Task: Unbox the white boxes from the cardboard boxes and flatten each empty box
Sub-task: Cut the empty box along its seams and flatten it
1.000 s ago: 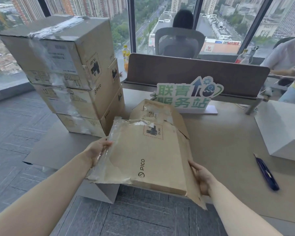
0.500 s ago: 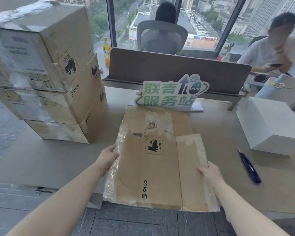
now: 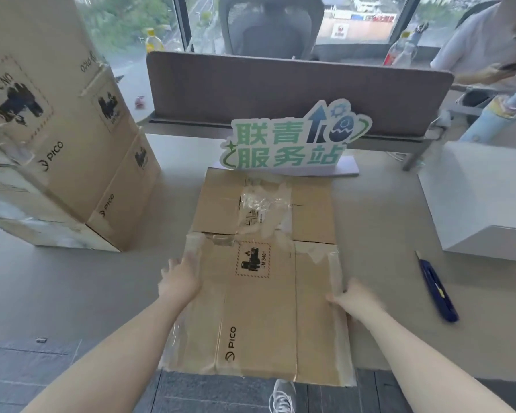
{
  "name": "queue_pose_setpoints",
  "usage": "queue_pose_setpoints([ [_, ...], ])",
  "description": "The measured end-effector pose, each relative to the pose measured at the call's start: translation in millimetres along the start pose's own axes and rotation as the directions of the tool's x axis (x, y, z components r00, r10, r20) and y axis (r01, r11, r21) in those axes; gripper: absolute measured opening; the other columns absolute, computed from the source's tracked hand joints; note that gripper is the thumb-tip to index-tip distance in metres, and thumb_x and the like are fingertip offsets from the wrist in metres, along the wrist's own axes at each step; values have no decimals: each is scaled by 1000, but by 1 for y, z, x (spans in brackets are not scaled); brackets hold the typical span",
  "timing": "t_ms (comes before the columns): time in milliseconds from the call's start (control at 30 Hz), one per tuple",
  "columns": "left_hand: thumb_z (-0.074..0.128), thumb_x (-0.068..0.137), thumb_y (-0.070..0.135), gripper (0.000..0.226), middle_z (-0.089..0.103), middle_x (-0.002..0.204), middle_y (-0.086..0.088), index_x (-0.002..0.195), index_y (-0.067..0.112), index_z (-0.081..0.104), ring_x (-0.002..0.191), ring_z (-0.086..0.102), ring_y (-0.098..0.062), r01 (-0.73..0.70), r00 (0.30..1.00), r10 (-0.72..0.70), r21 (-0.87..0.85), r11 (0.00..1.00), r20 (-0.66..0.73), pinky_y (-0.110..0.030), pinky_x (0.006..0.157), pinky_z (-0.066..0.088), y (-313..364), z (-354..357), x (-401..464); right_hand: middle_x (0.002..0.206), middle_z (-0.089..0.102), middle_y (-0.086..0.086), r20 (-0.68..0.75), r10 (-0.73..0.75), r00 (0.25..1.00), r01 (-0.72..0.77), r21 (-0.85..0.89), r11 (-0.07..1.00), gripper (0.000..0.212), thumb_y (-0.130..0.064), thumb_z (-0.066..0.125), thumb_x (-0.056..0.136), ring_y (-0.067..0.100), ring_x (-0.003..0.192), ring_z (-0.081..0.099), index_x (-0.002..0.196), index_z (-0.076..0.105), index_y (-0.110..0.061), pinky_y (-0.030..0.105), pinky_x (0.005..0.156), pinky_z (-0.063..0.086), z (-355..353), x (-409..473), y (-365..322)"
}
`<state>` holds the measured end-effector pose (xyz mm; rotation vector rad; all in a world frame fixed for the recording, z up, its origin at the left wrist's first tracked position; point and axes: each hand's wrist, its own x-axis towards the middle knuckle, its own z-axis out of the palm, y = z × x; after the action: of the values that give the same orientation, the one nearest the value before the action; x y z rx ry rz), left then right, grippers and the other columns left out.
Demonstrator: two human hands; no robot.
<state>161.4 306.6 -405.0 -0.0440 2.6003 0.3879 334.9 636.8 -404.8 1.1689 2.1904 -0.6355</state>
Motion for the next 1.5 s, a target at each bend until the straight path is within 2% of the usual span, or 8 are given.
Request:
queue_pose_setpoints([
  [133, 50, 92, 30, 61, 30, 154, -4, 149, 26, 29, 135, 32, -33, -190, 982, 191, 107, 976, -5, -46, 100, 40, 38, -2, 10, 140, 50, 6, -222, -232, 947, 247, 44, 968, 52, -46, 47, 96, 29, 126, 50, 143, 38, -23, 42, 99, 45, -19, 27, -35],
  [333, 34, 101, 44, 54, 15, 164, -3, 154, 34, 23, 150, 11, -26, -375, 926, 378, 125, 919, -3, -47, 120, 17, 83, 10, 42, 158, 30, 4, -219, -579, 785, 534, -234, 812, 53, -37, 38, 103, 26, 146, 22, 152, 28, -18, 39, 114, 25, -11, 46, -105],
  [633, 16, 100, 58, 65, -15, 163, 0, 156, 33, -5, 150, -16, -20, -549, 814, 581, 355, 756, 22, -46, 122, -8, 109, 37, 126, 163, -21, 6, -224, -583, 781, 505, -321, 801, 69, -53, 14, 102, 23, 150, -20, 158, -7, -17, 43, 122, -10, 29, 104, -167],
  [867, 14, 99, 59, 64, -20, 162, 3, 151, 36, -15, 148, -24, -15, -543, 791, 605, 354, 761, -87, -44, 121, -12, 96, 59, 130, 163, -20, 6, -306, -575, 759, 443, -404, 800, 74, -59, 8, 99, 21, 150, -20, 157, -8, -17, 46, 122, -6, 47, 110, -164],
  [1133, 12, 100, 59, 63, -22, 162, 3, 153, 36, -13, 147, -26, -16, -536, 807, 588, 358, 765, -48, -45, 120, -13, 100, 53, 132, 165, -9, 5, -327, -570, 754, 450, -376, 810, 66, -52, 15, 102, 21, 152, -11, 158, 2, -19, 46, 124, 1, 48, 113, -164],
  [1233, 10, 100, 57, 62, -16, 163, 1, 155, 32, -6, 149, -20, -17, -543, 810, 587, 363, 758, -14, -43, 121, -12, 101, 46, 125, 166, 6, 5, -329, -592, 735, 482, -360, 799, 61, -47, 17, 104, 22, 153, 0, 157, 16, -15, 43, 124, 1, 47, 101, -160],
  [1400, 5, 93, 63, 75, -5, 165, -2, 156, 24, 18, 150, -15, -19, -667, 718, 694, 339, 664, 54, -41, 121, -13, 77, 44, 70, 164, -7, -2, -277, -626, 729, 529, -352, 772, 66, -54, 14, 103, 18, 152, -10, 158, 4, -19, 40, 123, -3, 71, 44, -122],
  [1500, 14, 94, 66, 76, -6, 164, -1, 157, 23, 14, 149, -19, -16, -681, 707, 704, 337, 650, 71, -41, 120, -10, 54, 66, 44, 165, -2, 2, -274, -601, 751, 496, -369, 786, 70, -58, 7, 101, 20, 153, -4, 157, 9, -16, 42, 121, -3, 94, 19, -97],
])
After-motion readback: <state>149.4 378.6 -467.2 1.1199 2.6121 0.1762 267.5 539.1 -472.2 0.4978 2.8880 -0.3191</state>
